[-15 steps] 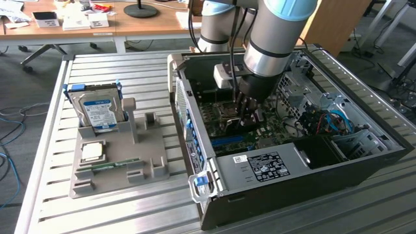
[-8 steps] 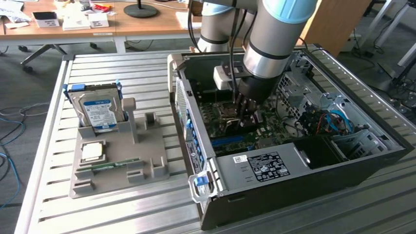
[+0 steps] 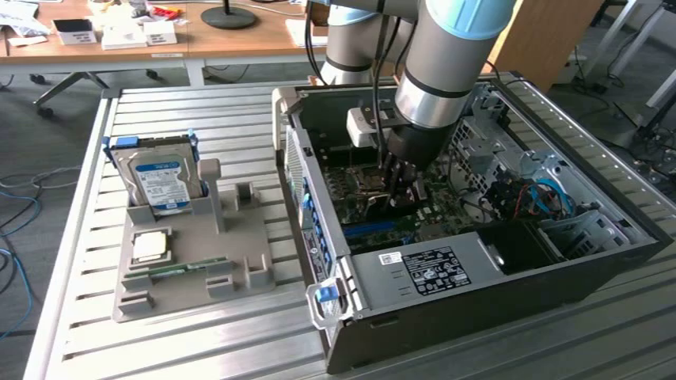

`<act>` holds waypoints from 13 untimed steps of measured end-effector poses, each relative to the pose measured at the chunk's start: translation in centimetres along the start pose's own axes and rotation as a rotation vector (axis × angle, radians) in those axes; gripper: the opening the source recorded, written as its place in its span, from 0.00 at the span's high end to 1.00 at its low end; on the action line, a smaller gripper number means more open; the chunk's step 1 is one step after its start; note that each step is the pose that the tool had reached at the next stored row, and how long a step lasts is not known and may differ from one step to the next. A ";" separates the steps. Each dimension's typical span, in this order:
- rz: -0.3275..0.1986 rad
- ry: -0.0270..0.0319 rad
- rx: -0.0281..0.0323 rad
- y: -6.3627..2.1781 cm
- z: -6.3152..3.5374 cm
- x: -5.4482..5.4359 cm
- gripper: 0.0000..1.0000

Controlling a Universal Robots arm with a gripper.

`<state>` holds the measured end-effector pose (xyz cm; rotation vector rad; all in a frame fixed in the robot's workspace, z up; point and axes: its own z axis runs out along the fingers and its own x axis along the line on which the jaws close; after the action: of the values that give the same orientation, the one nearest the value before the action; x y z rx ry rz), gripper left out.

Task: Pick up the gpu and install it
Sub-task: 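Insert the gpu into the slot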

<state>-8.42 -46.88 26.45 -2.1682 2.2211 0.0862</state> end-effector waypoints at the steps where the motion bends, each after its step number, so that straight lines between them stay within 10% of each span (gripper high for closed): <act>1: 0.000 0.0001 0.0000 0.00 0.00 0.0 0.73; 13: 0.000 0.0001 0.0000 0.01 0.50 0.0 0.73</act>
<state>-8.44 -46.89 25.95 -2.1682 2.2211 0.0861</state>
